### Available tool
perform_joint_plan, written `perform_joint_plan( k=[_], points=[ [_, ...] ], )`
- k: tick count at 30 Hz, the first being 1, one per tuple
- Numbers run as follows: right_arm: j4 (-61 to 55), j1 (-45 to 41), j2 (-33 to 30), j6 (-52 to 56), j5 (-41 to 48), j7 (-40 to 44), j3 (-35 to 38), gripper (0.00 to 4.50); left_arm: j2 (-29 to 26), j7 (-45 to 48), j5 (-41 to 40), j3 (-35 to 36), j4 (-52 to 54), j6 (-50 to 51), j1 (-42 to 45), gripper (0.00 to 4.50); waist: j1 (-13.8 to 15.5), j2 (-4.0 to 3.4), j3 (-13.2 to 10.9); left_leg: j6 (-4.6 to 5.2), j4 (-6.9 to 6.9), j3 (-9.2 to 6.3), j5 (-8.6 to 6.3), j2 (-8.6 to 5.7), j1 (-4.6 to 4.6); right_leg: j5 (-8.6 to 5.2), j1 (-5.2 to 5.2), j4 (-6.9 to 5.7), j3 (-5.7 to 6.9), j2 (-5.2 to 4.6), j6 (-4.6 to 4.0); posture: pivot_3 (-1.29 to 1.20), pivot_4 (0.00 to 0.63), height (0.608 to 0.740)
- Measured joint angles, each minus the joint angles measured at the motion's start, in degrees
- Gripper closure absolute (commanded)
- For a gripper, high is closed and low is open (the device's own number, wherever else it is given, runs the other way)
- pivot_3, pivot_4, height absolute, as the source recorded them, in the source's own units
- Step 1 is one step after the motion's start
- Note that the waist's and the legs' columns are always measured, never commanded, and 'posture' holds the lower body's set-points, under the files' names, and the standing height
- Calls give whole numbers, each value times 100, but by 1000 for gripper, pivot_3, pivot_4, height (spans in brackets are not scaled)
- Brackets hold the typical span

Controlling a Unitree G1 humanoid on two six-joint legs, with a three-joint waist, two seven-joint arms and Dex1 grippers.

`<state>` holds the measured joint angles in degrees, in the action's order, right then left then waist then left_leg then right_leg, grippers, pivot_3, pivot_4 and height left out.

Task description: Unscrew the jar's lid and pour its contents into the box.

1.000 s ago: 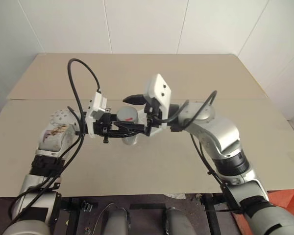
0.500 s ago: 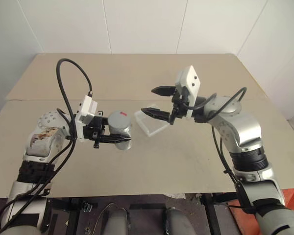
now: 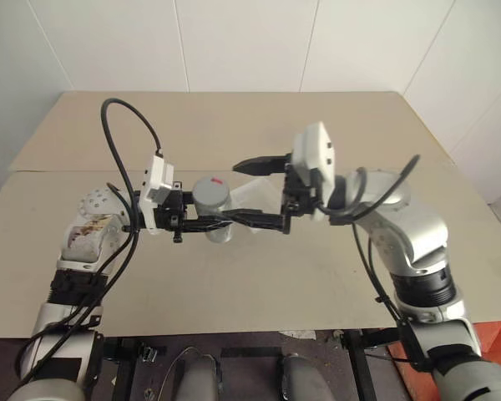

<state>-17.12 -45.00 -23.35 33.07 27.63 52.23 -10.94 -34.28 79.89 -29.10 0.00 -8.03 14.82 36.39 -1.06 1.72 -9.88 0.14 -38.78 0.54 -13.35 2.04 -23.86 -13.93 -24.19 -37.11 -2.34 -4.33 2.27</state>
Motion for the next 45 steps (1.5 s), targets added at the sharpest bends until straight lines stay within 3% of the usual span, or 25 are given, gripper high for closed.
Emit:
perform_joint_plan(
  k=[9,17,45],
  points=[
    [598,-462,685,84,-626,-677,-497,98,80,33,64,-34,-105,-6,11,2585,18,0,0,0,0,1,0,-2,0,0,0,0,1,-2,0,0,150,740],
    [903,-564,849,58,-685,-644,-527,98,56,28,71,-31,-106,6,11,2585,10,0,0,0,0,0,0,-1,-1,0,0,-1,1,-1,0,0,150,740],
    [662,-131,-22,-70,-266,-160,110,98,-260,62,-22,46,56,51,-151,2585,15,0,0,0,0,1,0,-1,0,0,1,1,1,-2,0,0,150,740]
  ],
)
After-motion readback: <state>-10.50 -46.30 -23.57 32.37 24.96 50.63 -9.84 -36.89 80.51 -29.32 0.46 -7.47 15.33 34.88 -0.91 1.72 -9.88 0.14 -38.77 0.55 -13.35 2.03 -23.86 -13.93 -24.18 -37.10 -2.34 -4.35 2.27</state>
